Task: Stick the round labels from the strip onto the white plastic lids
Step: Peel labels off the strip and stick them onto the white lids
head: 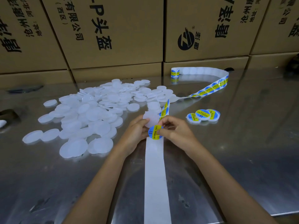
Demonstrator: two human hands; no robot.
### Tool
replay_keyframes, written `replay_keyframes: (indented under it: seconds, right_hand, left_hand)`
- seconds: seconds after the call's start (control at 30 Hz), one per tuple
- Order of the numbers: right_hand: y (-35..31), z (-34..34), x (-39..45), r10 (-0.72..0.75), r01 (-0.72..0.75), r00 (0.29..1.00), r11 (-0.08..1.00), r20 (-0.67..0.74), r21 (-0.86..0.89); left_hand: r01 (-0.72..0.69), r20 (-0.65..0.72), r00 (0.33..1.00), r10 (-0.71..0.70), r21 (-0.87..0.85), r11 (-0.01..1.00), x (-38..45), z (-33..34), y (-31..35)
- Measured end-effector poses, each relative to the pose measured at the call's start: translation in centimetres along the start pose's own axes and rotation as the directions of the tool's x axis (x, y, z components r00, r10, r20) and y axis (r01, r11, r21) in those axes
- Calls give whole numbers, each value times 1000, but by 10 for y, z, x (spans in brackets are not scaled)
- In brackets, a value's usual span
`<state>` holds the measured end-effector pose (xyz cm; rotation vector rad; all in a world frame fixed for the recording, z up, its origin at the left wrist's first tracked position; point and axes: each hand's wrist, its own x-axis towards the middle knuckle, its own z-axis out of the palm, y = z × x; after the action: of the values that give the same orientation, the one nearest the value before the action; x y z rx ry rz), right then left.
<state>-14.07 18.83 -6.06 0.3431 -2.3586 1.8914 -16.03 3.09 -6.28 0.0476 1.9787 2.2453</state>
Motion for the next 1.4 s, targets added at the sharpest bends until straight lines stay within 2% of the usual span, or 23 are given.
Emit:
replay_keyframes:
  seconds: [0.07, 0.13, 0.23, 0.43, 0.63, 0.9, 1.03, 1.17, 1.4]
  right_hand:
    - [-2, -4, 1, 44, -38, 998, 985, -36, 168]
    - [-3, -7, 1, 71, -48, 994, 964, -78, 262]
    - [-1, -6, 4, 70, -27, 987, 960, -145, 280]
    - [1, -5, 6, 54, 8, 978, 957, -203, 289]
    - [2, -1, 6, -20, 54, 978, 985, -207, 163]
    - [7, 2, 7, -94, 111, 969, 992, -228, 60]
    - [9, 2, 7, -98, 102, 963, 995, -251, 4]
    - [13, 3, 7, -157, 113, 943, 980, -293, -162]
    - [12, -4, 6, -128, 49, 938, 969, -323, -241]
  left_hand:
    - [9, 11, 1000, -9, 6, 1000, -1, 0, 0]
    - [4, 43, 999, -5, 14, 1000, -2, -1, 1]
    - [-38, 112, 993, 33, 42, 998, -5, 1, 1]
    - [1, 166, 986, 20, -126, 992, -7, 3, 3]
    - [96, 206, 978, -37, -282, 955, -7, 9, 6]
    - [111, 206, 977, -55, -272, 956, -8, 13, 6]
    - [103, 202, 978, -52, -253, 962, -9, 15, 7]
    - [89, 187, 982, -39, -270, 959, -9, 13, 7]
    - [125, 222, 975, -27, -437, 891, -10, 11, 9]
